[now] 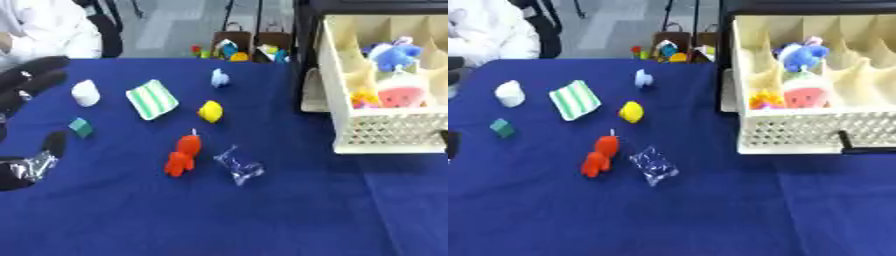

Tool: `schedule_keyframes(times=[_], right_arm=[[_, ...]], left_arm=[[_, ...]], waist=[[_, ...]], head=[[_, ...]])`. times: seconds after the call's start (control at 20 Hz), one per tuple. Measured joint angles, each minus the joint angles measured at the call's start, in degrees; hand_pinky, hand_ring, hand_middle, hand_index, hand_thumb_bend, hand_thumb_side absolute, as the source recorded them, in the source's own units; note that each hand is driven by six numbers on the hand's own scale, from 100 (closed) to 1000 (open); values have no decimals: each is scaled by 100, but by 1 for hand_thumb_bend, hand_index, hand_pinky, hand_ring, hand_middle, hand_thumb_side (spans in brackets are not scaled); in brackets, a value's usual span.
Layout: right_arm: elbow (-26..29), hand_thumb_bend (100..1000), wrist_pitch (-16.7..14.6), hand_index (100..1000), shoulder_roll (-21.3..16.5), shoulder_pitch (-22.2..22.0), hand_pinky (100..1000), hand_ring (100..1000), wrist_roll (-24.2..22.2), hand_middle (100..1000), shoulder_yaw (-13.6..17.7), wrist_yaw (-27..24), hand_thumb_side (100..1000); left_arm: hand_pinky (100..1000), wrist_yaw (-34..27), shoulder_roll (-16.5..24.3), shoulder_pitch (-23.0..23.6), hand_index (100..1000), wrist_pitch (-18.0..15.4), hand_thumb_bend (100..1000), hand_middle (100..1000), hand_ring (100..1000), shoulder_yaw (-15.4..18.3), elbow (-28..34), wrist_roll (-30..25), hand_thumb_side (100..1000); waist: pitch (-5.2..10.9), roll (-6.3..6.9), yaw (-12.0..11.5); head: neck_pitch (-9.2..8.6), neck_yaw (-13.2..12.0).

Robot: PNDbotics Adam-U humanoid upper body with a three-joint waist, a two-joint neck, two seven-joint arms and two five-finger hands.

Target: Pick up objects from table and place into drawer.

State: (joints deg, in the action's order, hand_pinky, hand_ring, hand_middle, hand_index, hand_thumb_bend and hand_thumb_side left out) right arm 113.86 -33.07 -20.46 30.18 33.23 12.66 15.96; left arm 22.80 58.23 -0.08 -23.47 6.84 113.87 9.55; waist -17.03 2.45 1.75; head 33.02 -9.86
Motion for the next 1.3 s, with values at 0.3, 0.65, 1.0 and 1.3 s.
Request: schedule_keyframes(times=[0.3, 0.65, 1.0, 1.3], right_arm=[[0, 100, -7, 757, -6, -18, 658, 663, -38, 627, -32, -19, 903], [0, 100, -18, 757, -7, -47, 659, 662, -72, 626, -66, -46, 901], [0, 100, -39, 756, -8, -48, 659, 662, -103, 624, -98, -56, 901], [0, 100, -62, 756, -7, -46, 660, 661, -139, 623, -137, -97, 900]], left_arm=[[1000, -693, 423, -300, 1000, 262, 161, 956, 1000, 26, 1, -440, 833], [1000, -1134, 778, -729, 1000, 765, 186, 950, 1000, -39, 3, -715, 870], [1000, -1210, 959, -1154, 1000, 1326, 164, 935, 1000, -266, 8, -973, 896], [1000, -1137, 982, -1539, 1000, 1631, 165, 949, 1000, -519, -101, -1258, 909]], waist=[[15, 54, 29], [31, 88, 111], [31, 103, 225], [8, 131, 328]], head=[[16, -59], [19, -158], [18, -278], [-15, -387]])
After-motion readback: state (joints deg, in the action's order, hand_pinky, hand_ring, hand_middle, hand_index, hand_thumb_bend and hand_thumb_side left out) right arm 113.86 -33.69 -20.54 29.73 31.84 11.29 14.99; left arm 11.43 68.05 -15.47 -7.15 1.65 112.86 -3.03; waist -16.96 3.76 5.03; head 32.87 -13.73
